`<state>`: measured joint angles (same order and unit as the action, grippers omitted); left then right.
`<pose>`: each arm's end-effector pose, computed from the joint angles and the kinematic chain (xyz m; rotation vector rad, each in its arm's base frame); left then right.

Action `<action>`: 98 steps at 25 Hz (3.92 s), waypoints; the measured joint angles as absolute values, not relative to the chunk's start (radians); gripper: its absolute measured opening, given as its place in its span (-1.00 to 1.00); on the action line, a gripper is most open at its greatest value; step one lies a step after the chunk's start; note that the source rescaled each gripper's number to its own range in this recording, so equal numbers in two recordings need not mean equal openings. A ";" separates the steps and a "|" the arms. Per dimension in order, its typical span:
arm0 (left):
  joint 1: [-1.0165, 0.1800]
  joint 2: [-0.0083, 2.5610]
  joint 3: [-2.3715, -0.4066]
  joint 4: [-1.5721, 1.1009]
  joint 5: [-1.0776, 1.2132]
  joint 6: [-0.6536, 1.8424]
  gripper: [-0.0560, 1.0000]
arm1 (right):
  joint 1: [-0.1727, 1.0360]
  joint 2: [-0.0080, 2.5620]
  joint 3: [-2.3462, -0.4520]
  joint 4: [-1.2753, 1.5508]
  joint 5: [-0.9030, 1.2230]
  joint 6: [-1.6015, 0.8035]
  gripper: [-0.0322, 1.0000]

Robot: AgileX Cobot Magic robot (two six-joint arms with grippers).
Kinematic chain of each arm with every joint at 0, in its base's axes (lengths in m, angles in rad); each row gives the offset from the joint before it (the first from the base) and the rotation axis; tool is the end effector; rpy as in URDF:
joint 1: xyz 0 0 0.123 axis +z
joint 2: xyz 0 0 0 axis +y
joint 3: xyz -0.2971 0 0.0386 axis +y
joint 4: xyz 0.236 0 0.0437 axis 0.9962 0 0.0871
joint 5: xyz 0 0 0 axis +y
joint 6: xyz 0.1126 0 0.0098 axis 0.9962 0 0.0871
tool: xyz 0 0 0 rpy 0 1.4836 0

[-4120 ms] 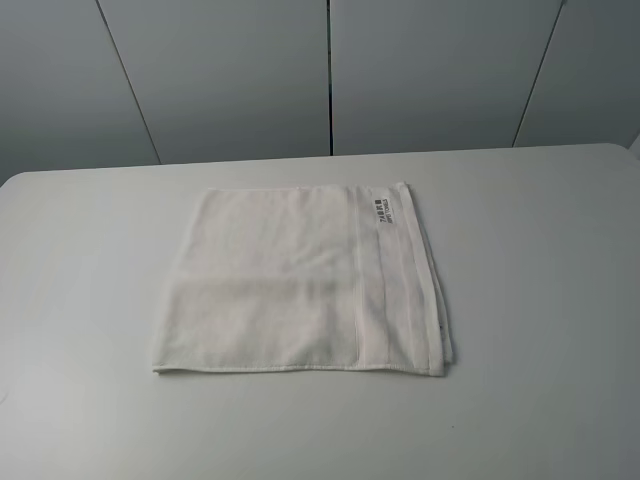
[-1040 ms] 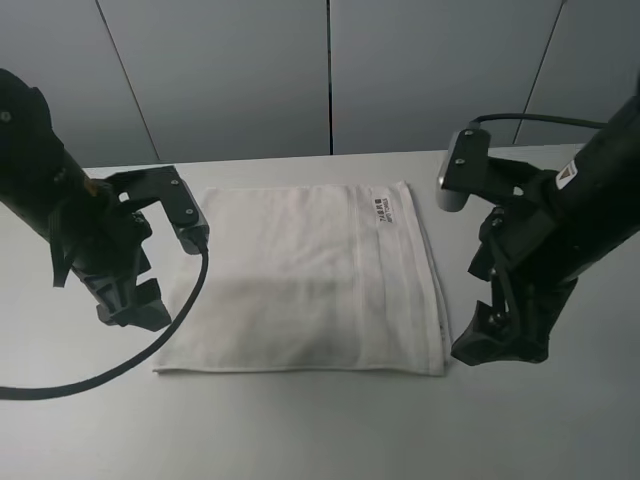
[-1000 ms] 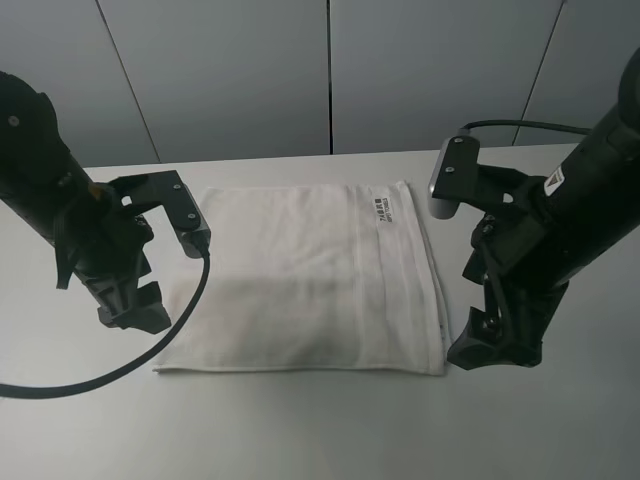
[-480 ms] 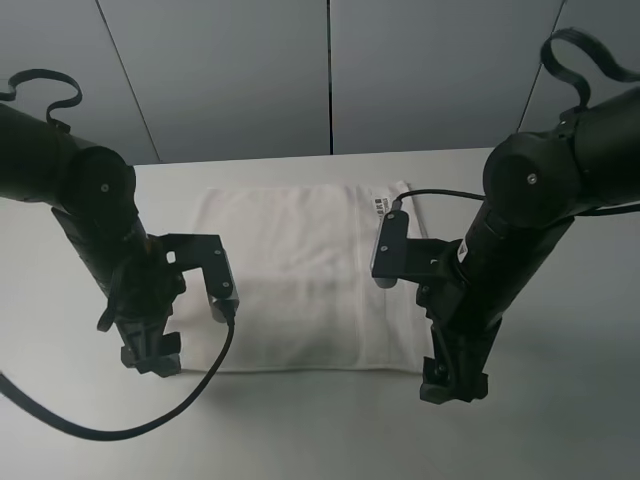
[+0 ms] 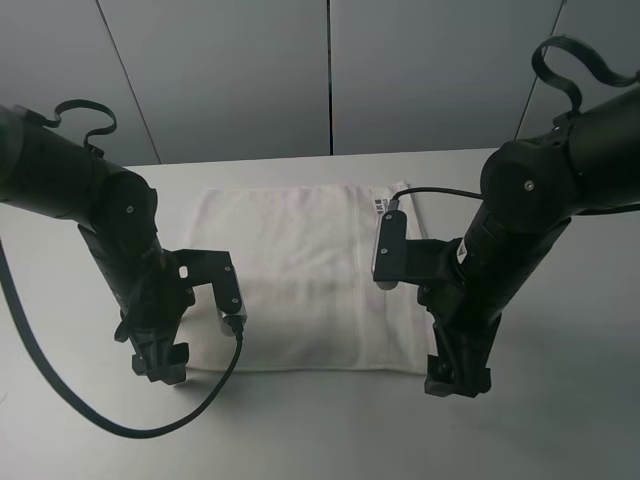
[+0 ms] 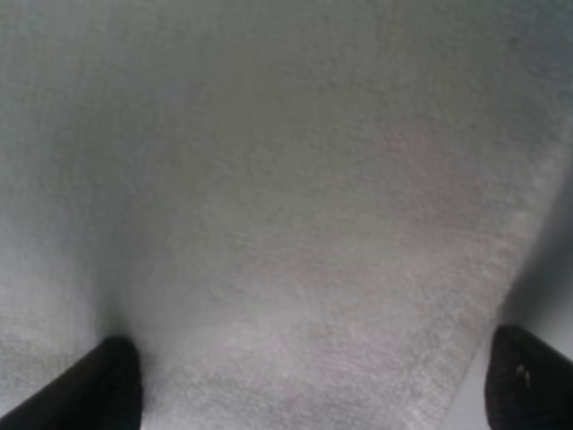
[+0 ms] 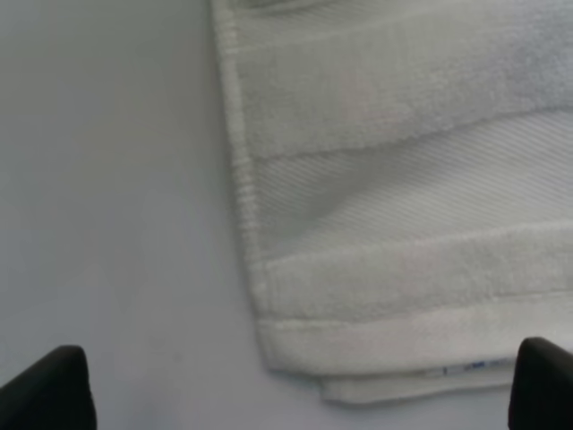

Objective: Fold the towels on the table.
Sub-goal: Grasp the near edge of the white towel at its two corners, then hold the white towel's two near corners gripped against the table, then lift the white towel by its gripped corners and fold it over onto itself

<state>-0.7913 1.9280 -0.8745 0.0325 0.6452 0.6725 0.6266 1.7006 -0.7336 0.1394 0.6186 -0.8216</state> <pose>0.2055 -0.2048 0.0914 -2.1032 -2.2800 -0.0332 0.2015 0.1571 0.1308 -1.8967 2.4002 0.1186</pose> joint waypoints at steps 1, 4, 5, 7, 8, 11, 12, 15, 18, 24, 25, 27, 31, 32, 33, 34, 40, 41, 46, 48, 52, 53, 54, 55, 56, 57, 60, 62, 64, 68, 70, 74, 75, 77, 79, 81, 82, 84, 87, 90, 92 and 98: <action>-0.796 1.928 -0.875 0.040 0.645 0.672 1.00 | 0.627 1.701 -0.734 0.137 0.613 -0.822 1.00; -0.810 1.930 -0.875 0.061 0.645 0.668 1.00 | 0.627 1.707 -0.734 0.124 0.592 -0.830 1.00; -0.811 1.931 -0.875 0.066 0.645 0.666 1.00 | 0.627 1.715 -0.734 0.123 0.591 -0.836 1.00; -0.812 1.931 -0.875 0.068 0.645 0.658 1.00 | 0.627 1.745 -0.734 0.123 0.588 -0.841 1.00; -0.814 1.931 -0.875 0.073 0.645 0.656 1.00 | 0.627 1.758 -0.732 0.123 0.586 -0.843 1.00; -0.816 1.932 -0.875 0.079 0.645 0.653 1.00 | 0.627 1.775 -0.730 0.123 0.568 -0.845 1.00; -0.816 1.932 -0.875 0.080 0.645 0.651 1.00 | 0.627 1.777 -0.730 0.123 0.566 -0.846 1.00; -0.816 1.932 -0.875 0.083 0.645 0.651 1.00 | 0.627 1.787 -0.730 0.123 0.547 -0.862 1.00; -0.816 1.932 -0.875 0.083 0.645 0.651 1.00 | 0.627 1.796 -0.730 0.123 0.524 -0.882 1.00; -0.816 1.932 -0.875 0.083 0.645 0.651 1.00 | 0.635 1.841 -0.726 0.114 0.504 -0.928 1.00; -0.816 1.932 -0.875 0.083 0.645 0.651 1.00 | 0.637 1.846 -0.726 0.114 0.501 -0.930 1.00; -0.816 1.935 -0.875 0.083 0.645 0.649 1.00 | 0.637 1.855 -0.726 0.100 0.499 -0.933 0.97; -0.816 1.935 -0.875 0.083 0.645 0.647 1.00 | 0.637 1.875 -0.739 0.072 0.490 -0.931 0.42; -0.816 1.935 -0.875 0.083 0.645 0.647 1.00 | 0.637 1.879 -0.739 0.072 0.485 -0.931 0.20; -0.816 1.935 -0.875 0.083 0.645 0.647 1.00 | 0.637 1.880 -0.741 0.072 0.477 -0.931 -0.04; -0.816 1.935 -0.875 0.083 0.645 0.647 1.00 | 0.637 1.881 -0.742 0.072 0.471 -0.931 -0.26; -0.816 1.935 -0.875 0.083 0.643 0.647 1.00 | 0.637 1.884 -0.746 0.063 0.445 -0.936 -0.93; -0.816 1.935 -0.875 0.083 0.643 0.647 1.00 | 0.637 1.884 -0.746 0.063 0.445 -0.939 -0.93; -0.816 1.935 -0.875 0.098 0.637 0.647 0.89 | 0.637 1.884 -0.746 0.063 0.445 -0.939 -0.93; -0.816 1.937 -0.875 0.115 0.621 0.642 0.58 | 0.637 1.884 -0.746 0.063 0.445 -0.941 -0.93; -0.816 1.937 -0.875 0.152 0.594 0.640 -0.14 | 0.637 1.884 -0.746 0.066 0.445 -0.937 -0.93; -0.816 1.937 -0.875 0.162 0.591 0.640 -0.31 | 0.637 1.884 -0.746 0.066 0.445 -0.931 -0.93; -0.816 1.937 -0.875 0.173 0.584 0.640 -0.49 | 0.637 1.884 -0.746 0.066 0.445 -0.927 -0.93; -0.816 1.937 -0.875 0.182 0.579 0.636 -0.66 | 0.637 1.884 -0.746 0.066 0.443 -0.919 -0.93; -0.816 1.937 -0.875 0.188 0.574 0.630 -0.80 | 0.637 1.884 -0.746 0.066 0.443 -0.910 -0.93; -0.816 1.937 -0.875 0.193 0.574 0.627 -0.88 | 0.637 1.884 -0.746 0.066 0.443 -0.906 -0.93; -0.816 1.937 -0.875 0.195 0.575 0.626 -0.89 | 0.637 1.884 -0.746 0.066 0.443 -0.902 -0.93; -0.816 1.937 -0.875 0.196 0.579 0.625 -0.89 | 0.637 1.884 -0.746 0.070 0.443 -0.902 -0.93; -0.818 1.937 -0.877 0.196 0.587 0.623 -0.89 | 0.637 1.882 -0.746 0.091 0.443 -0.902 -0.93; -0.840 1.934 -0.881 0.192 0.615 0.613 -0.89 | 0.637 1.846 -0.737 0.146 0.471 -0.904 -0.93; -0.854 1.926 -0.881 0.166 0.645 0.609 -0.89 | 0.637 1.812 -0.727 0.169 0.533 -0.906 -0.93; -0.869 1.890 -0.873 0.082 0.714 0.607 -0.89 | 0.637 1.711 -0.724 0.237 0.645 -0.914 -0.93; -0.869 1.874 -0.873 0.065 0.731 0.607 -0.89 | 0.637 1.688 -0.724 0.259 0.669 -0.923 -0.93; -0.869 1.844 -0.871 0.045 0.775 0.605 -0.89 | 0.637 1.652 -0.724 0.302 0.713 -0.947 -0.93; -0.874 1.810 -0.872 0.030 0.811 0.605 -0.89 | 0.637 1.619 -0.724 0.329 0.762 -0.956 -0.93; -0.878 1.773 -0.870 0.027 0.826 0.596 -0.89 | 0.637 1.593 -0.724 0.336 0.799 -0.952 -0.93; -0.879 1.750 -0.870 0.025 0.823 0.582 -0.89 | 0.637 1.582 -0.724 0.338 0.811 -0.941 -0.93; -0.879 1.706 -0.870 0.025 0.809 0.550 -0.89 | 0.637 1.563 -0.724 0.340 0.821 -0.904 -0.93; -0.879 1.650 -0.870 0.024 0.791 0.500 -0.89 | 0.637 1.532 -0.724 0.349 0.823 -0.830 -0.93; -0.879 1.621 -0.870 0.024 0.779 0.441 -0.89 | 0.637 1.519 -0.739 0.351 0.830 -0.733 -0.93; -0.877 1.614 -0.870 0.023 0.761 0.392 -0.89 | 0.637 1.517 -0.755 0.351 0.830 -0.663 -0.93; -0.846 1.610 -0.870 0.023 0.718 0.234 -0.89 | 0.637 1.515 -0.774 0.351 0.824 -0.507 -0.93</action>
<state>-0.8457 1.6101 -0.8703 0.0227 0.7180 0.2341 0.6369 1.5155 -0.7744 0.3509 0.8236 -0.5070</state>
